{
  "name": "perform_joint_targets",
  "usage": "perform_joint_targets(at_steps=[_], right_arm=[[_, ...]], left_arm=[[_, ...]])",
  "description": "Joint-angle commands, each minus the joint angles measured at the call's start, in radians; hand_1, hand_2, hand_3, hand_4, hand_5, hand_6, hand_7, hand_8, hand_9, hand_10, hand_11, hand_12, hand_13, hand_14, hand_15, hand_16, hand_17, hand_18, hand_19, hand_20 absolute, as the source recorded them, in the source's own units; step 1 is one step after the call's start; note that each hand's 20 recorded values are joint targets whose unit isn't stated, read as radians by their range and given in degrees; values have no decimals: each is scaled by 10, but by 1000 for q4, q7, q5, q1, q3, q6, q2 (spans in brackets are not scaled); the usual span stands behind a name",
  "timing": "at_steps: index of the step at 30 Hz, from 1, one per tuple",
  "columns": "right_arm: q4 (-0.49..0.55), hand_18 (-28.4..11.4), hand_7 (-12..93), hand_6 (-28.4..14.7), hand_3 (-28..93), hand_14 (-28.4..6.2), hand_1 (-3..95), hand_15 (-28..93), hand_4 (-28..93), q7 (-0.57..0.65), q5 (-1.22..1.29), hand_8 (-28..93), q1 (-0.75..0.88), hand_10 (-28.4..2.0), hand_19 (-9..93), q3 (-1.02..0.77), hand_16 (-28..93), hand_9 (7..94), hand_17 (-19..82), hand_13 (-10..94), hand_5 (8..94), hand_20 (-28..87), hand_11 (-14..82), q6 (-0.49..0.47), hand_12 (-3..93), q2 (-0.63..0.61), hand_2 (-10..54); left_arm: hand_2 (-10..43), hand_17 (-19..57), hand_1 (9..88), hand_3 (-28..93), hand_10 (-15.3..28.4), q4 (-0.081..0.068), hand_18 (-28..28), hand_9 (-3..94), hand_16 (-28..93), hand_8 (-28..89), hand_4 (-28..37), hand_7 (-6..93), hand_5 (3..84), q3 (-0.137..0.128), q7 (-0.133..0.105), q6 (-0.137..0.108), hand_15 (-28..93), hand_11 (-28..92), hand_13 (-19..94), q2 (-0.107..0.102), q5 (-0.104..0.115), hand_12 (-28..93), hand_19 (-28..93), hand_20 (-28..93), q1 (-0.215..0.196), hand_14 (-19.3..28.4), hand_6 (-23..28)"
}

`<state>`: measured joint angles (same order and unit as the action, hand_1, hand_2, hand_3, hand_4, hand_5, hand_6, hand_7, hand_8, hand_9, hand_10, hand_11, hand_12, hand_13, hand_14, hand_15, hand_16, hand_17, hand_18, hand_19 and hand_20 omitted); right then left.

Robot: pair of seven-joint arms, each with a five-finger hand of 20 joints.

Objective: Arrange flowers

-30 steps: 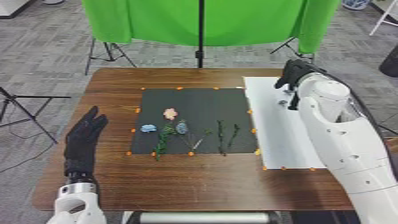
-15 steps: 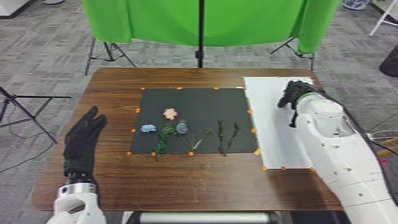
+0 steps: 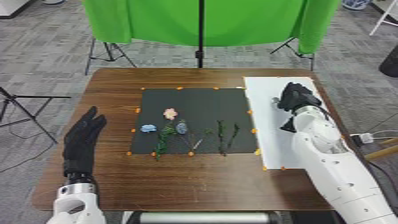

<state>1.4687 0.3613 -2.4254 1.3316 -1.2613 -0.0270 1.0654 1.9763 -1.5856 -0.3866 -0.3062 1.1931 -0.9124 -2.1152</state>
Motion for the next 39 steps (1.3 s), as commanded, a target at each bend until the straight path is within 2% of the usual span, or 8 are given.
perform_joint_targets(at_steps=[1,7,12,18,22,31,39], right_arm=[[102,-87,186,-15,327,-6,735,599,-38,-9,12,114,-107,-88,932,21,315,937,700,937,836,508,201,10,358,-82,-95],[232,-85,186,-15,341,-5,730,598,-43,-36,109,111,-94,-90,932,82,315,937,700,937,840,507,203,-1,357,-134,-95],[334,-85,189,-12,354,-5,722,597,-47,-68,176,110,-109,-91,932,180,317,937,700,937,840,506,203,-50,358,-167,-95],[400,-85,190,-11,369,-5,716,597,-54,-110,220,109,-125,-92,932,313,317,937,700,937,841,506,207,-106,355,-176,-95],[406,-85,190,-11,375,-5,712,596,-59,-117,214,108,-120,-91,932,376,318,937,699,937,842,507,209,-116,354,-152,-95],[384,-85,189,-11,387,-5,706,596,-66,-130,174,111,-121,-91,932,473,318,937,699,937,841,508,208,-143,353,-114,-95],[359,-81,193,-5,395,-5,699,593,-77,-123,156,110,-114,-94,932,474,322,934,695,937,831,509,207,-167,358,-87,-95]], left_arm=[[-66,62,238,690,126,-3,99,425,19,-55,-197,78,432,7,2,12,96,150,340,9,-1,117,16,184,-17,145,37],[-67,62,237,691,126,3,99,425,19,-54,-196,78,432,-3,7,6,96,151,340,5,-1,117,16,184,-28,145,37],[-67,62,238,690,126,1,99,425,19,-55,-196,77,432,1,7,15,96,151,340,5,0,117,16,184,-27,144,37],[-66,62,238,690,126,2,99,426,19,-54,-197,76,433,-2,8,15,96,151,341,1,1,117,16,184,-29,145,37],[-67,62,237,691,126,-2,99,426,19,-54,-197,76,433,2,11,24,96,150,340,0,-3,117,16,184,-21,145,37],[-67,62,236,692,127,-5,99,426,19,-55,-195,78,433,4,12,25,96,151,340,0,-2,117,16,183,-17,144,36],[-66,62,236,690,127,-6,99,426,19,-54,-195,77,433,6,8,24,96,150,339,4,-4,117,16,183,-13,144,36]])
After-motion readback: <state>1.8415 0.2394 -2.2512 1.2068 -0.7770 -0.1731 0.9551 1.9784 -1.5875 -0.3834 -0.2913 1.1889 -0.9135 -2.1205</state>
